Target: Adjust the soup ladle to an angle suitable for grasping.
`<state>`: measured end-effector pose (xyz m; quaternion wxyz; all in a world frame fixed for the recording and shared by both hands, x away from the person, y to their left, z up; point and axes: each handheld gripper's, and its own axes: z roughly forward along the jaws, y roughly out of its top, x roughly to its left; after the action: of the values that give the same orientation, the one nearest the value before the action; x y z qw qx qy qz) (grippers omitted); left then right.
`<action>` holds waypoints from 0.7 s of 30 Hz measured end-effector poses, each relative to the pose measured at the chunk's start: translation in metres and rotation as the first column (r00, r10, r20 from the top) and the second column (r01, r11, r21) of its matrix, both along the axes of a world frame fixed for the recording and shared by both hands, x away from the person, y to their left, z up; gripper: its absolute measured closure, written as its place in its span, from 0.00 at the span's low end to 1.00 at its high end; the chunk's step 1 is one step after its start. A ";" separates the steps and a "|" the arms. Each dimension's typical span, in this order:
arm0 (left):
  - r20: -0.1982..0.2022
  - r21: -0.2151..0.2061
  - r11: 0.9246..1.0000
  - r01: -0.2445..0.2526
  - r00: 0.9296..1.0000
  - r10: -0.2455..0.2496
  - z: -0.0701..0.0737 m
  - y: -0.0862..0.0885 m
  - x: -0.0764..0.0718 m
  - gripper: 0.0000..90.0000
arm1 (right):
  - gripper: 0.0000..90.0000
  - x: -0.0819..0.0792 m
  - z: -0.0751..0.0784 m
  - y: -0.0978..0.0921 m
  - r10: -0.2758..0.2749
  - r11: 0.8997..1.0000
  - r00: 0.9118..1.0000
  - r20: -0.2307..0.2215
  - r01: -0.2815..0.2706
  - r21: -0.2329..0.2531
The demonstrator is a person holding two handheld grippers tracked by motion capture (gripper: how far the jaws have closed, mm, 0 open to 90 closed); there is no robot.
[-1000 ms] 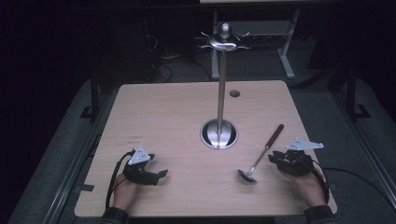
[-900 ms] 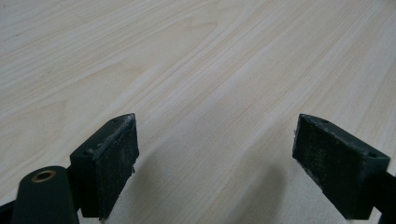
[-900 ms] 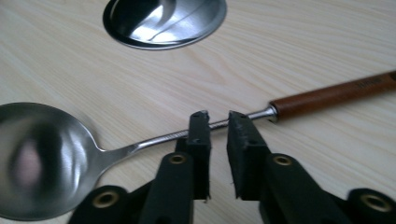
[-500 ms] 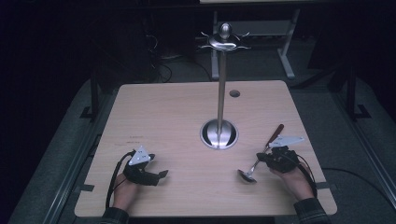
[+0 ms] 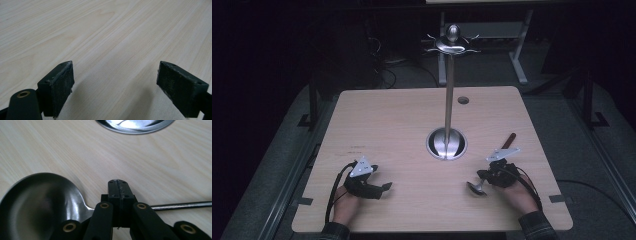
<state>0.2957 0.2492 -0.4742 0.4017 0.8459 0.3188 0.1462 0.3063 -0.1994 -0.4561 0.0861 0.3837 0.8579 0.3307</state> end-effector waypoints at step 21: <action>-0.001 -0.001 1.000 0.005 1.000 -0.005 0.000 0.000 0.000 0.16 | 1.00 -0.015 -0.002 -0.021 -0.020 1.000 0.999 -0.029 0.021 0.021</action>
<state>0.2957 0.2490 -0.4743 0.4024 0.8465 0.3171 0.1445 0.2908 -0.2205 -0.4583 0.0729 0.3981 0.8516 0.3332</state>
